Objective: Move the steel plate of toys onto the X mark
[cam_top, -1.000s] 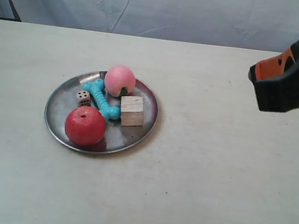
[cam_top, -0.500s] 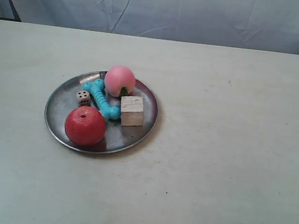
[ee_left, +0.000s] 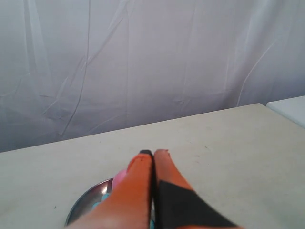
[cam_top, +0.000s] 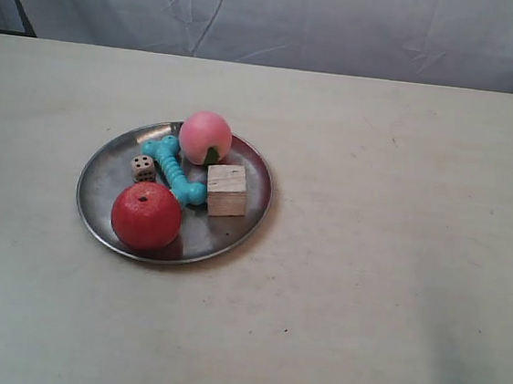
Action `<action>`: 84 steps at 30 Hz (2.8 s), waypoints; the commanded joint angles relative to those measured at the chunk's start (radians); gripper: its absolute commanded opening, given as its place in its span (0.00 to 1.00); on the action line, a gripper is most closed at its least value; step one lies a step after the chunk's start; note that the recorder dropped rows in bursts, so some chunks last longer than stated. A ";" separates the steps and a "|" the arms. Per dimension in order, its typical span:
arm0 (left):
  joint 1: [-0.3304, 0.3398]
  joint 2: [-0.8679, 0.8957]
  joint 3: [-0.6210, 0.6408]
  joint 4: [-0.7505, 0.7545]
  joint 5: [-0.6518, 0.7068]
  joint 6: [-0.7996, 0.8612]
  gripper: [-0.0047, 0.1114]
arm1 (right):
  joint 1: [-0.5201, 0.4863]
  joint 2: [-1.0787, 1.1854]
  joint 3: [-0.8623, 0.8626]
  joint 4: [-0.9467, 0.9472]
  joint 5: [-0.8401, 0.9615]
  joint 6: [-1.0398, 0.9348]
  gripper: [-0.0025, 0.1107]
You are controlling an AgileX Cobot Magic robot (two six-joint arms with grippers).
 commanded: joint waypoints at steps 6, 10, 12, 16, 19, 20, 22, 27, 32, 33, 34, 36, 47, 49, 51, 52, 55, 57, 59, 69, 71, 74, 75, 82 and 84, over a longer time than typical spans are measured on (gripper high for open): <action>-0.007 -0.006 0.003 -0.005 0.008 -0.002 0.04 | -0.051 -0.088 0.269 0.002 -0.084 -0.004 0.01; -0.007 -0.006 0.003 -0.005 0.020 -0.002 0.04 | -0.051 -0.088 0.269 0.002 -0.099 -0.004 0.01; -0.007 -0.006 0.003 -0.007 0.027 0.000 0.04 | -0.051 -0.088 0.269 0.002 -0.099 -0.004 0.01; -0.007 -0.006 0.003 -0.007 0.027 0.000 0.04 | -0.051 -0.088 0.269 0.000 -0.094 -0.004 0.01; -0.007 -0.006 0.003 -0.007 0.027 0.000 0.04 | -0.051 -0.088 0.269 0.000 -0.097 -0.004 0.01; -0.007 -0.006 0.003 -0.007 0.027 0.000 0.04 | -0.051 -0.088 0.269 0.000 -0.097 -0.004 0.01; -0.007 -0.006 0.003 -0.007 0.025 0.000 0.04 | -0.051 -0.088 0.269 0.000 -0.097 -0.004 0.01; -0.007 -0.001 0.013 -0.053 0.002 0.002 0.04 | -0.051 -0.088 0.269 0.000 -0.097 -0.004 0.01; -0.007 0.044 0.144 -0.077 -0.170 0.006 0.04 | -0.051 -0.088 0.269 0.000 -0.097 -0.004 0.01; -0.007 0.055 0.182 -0.104 -0.228 0.006 0.04 | -0.051 -0.088 0.269 0.000 -0.097 -0.004 0.01; -0.006 0.055 0.222 -0.136 -0.285 0.006 0.04 | -0.051 -0.088 0.269 0.000 -0.097 -0.004 0.01; -0.004 0.032 0.284 -0.157 -0.350 0.006 0.04 | -0.051 -0.088 0.269 0.000 -0.097 -0.004 0.01; 0.058 -0.311 0.543 0.134 -0.505 -0.001 0.04 | -0.051 -0.088 0.269 0.003 -0.102 -0.004 0.01; 0.097 -0.361 0.569 0.218 -0.505 -0.031 0.04 | -0.051 -0.088 0.269 0.003 -0.102 -0.004 0.01; 0.134 -0.395 0.593 0.320 -0.505 -0.076 0.04 | -0.051 -0.088 0.269 0.003 -0.102 -0.004 0.01; 0.153 -0.414 0.606 0.375 -0.505 -0.115 0.04 | -0.051 -0.088 0.269 0.003 -0.102 -0.004 0.01; 0.201 -0.455 0.651 0.515 -0.507 -0.261 0.04 | -0.051 -0.088 0.269 0.003 -0.102 -0.004 0.01; 0.222 -0.474 0.688 0.577 -0.513 -0.327 0.04 | -0.051 -0.088 0.269 0.003 -0.102 -0.004 0.01; 0.237 -0.491 0.729 0.621 -0.515 -0.342 0.04 | -0.051 -0.088 0.269 0.003 -0.102 -0.004 0.01; 0.245 -0.497 0.738 0.720 -0.470 -0.339 0.04 | -0.051 -0.088 0.269 0.000 -0.098 -0.004 0.01; 0.245 -0.497 0.738 0.720 -0.470 -0.339 0.04 | -0.051 -0.088 0.269 0.000 -0.098 -0.004 0.01; 0.245 -0.497 0.738 0.720 -0.470 -0.339 0.04 | -0.051 -0.088 0.269 0.000 -0.098 -0.004 0.01; 0.245 -0.497 0.738 0.720 -0.470 -0.339 0.04 | -0.051 -0.088 0.269 0.000 -0.098 -0.004 0.01; 0.245 -0.497 0.738 0.754 -0.470 -0.339 0.04 | -0.051 -0.088 0.269 0.000 -0.098 -0.004 0.01; 0.245 -0.497 0.738 0.754 -0.470 -0.339 0.04 | -0.051 -0.088 0.269 0.000 -0.098 -0.004 0.01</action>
